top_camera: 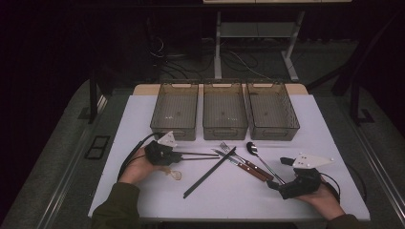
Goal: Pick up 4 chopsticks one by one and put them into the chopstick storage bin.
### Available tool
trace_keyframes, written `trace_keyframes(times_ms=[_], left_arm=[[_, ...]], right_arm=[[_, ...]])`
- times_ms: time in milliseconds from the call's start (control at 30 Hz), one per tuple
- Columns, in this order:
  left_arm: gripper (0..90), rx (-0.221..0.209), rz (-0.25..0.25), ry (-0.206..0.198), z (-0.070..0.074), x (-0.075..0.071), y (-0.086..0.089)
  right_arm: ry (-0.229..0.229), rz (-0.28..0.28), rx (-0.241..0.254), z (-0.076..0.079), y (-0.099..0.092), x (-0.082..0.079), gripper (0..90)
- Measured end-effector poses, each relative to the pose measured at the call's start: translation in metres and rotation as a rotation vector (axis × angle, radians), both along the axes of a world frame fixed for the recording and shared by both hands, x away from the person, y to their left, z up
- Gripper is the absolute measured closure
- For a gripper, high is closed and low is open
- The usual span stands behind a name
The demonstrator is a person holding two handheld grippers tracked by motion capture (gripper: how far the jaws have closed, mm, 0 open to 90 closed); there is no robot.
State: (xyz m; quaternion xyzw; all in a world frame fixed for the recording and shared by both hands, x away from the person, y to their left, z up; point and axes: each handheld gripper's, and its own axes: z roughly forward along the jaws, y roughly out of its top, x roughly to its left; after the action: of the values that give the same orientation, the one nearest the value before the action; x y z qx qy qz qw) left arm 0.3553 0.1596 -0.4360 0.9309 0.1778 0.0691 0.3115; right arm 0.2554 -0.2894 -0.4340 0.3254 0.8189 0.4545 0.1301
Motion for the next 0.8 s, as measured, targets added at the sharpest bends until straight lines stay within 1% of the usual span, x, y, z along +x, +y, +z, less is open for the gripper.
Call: trace_keyframes(times_ms=[33, 67, 133, 167, 233, 300, 333, 367, 500, 567, 800], left_arm=[[81.7, -0.009, -0.002, -0.002, -0.001, -0.001, 0.000], [81.2, -0.003, -0.015, -0.004, -0.001, 0.000, 0.000], [81.2, -0.027, -0.030, -0.002, -0.003, 0.001, 0.003], [81.4, -0.040, -0.047, 0.005, -0.004, 0.004, 0.005], [82.1, -0.085, -0.067, 0.030, -0.007, 0.008, 0.010], [82.7, -0.096, -0.100, 0.043, -0.007, 0.013, 0.013], [83.0, -0.093, -0.108, 0.050, -0.007, 0.014, 0.012], [83.2, -0.085, -0.127, 0.046, -0.006, 0.016, 0.012], [84.0, -0.082, -0.142, 0.052, -0.006, 0.017, 0.012], [84.3, -0.079, -0.153, 0.041, -0.006, 0.018, 0.012], [85.4, -0.073, -0.153, 0.035, -0.005, 0.018, 0.012]], right_arm=[[-0.001, 0.001, 0.000, 0.000, 0.000, 0.000, 1.2], [0.000, 0.001, 0.000, 0.000, 0.000, 0.000, 1.2], [0.000, 0.001, 0.000, 0.000, 0.000, 0.000, 1.2], [0.000, 0.001, 0.001, 0.000, 0.000, 0.000, 1.2], [0.001, 0.002, 0.002, 0.000, 0.000, 0.000, 1.2], [0.003, 0.003, 0.003, 0.000, 0.000, 0.000, 1.2], [0.004, 0.004, 0.002, -0.001, 0.000, 0.000, 1.2], [0.004, 0.004, 0.002, -0.001, 0.000, 0.000, 1.2], [0.006, -0.001, 0.003, -0.001, 0.000, 0.001, 1.2], [0.006, -0.002, 0.002, -0.001, 0.000, 0.002, 1.2], [0.009, -0.001, 0.003, -0.001, 0.001, 0.001, 1.2]])
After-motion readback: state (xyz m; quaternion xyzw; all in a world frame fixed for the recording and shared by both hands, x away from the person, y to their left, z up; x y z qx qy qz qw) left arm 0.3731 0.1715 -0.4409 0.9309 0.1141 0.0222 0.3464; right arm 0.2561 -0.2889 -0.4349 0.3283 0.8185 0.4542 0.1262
